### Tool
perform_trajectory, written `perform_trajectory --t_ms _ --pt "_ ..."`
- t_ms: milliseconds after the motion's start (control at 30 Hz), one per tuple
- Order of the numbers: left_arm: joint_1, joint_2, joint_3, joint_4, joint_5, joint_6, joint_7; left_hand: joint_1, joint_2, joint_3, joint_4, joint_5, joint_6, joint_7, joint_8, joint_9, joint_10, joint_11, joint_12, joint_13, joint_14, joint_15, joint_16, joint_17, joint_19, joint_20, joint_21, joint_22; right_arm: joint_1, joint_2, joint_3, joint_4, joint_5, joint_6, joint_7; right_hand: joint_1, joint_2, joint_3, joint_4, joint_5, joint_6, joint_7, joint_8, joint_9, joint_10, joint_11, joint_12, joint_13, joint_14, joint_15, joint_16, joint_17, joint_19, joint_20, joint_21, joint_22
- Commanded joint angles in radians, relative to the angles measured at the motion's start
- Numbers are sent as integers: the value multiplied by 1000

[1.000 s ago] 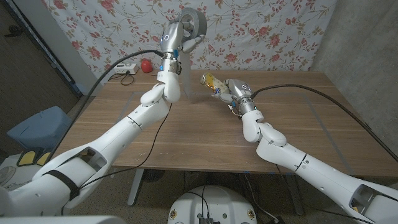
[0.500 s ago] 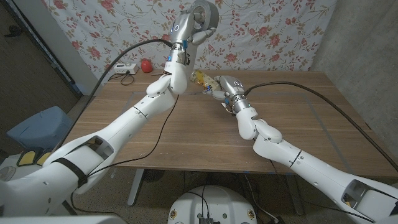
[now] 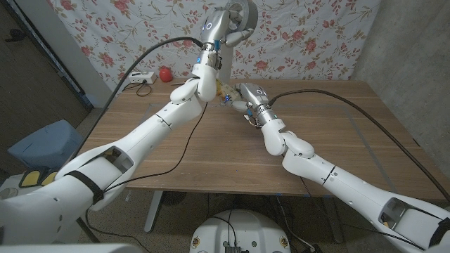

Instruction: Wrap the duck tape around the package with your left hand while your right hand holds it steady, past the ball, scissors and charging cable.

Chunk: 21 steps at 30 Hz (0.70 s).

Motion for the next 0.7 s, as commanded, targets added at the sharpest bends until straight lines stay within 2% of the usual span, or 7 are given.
perform_trajectory --t_ms 33,367,467,700 --pt "-27 -13 17 6 1 -7 -37 193 184 31 37 7 7 -10 51 2 53 -41 3 8 -2 -157 -2 6 6 -1 6 1 42 31 -31 56 -36 37 35 228 231 53 56 6 294 -205 -2 2 264 -168 2 1 21 -106 -3 4 -4 -69 9 3" --pt "-36 1 15 -55 15 -1 -84 194 185 29 40 9 6 -10 53 3 53 -41 3 15 -6 -156 -7 8 4 -1 6 1 89 71 -64 155 -44 52 50 231 230 49 57 9 293 -207 -7 1 263 -173 2 4 22 -106 -7 9 -5 -70 13 2" --pt "-28 14 11 -93 27 8 -101 195 184 27 40 9 6 -11 54 2 53 -41 3 17 -4 -157 -6 10 2 0 5 1 104 81 -67 189 -31 60 53 231 230 48 57 10 294 -207 -8 1 266 -172 0 0 23 -106 -7 10 -6 -70 14 2" --pt "0 52 5 -176 88 54 -141 200 184 22 39 9 11 -11 56 0 54 -41 4 26 -2 -158 -4 18 -2 2 5 1 116 85 -62 219 -7 50 56 233 232 46 59 12 296 -207 -10 2 266 -171 0 2 24 -106 -10 13 -7 -70 17 1"
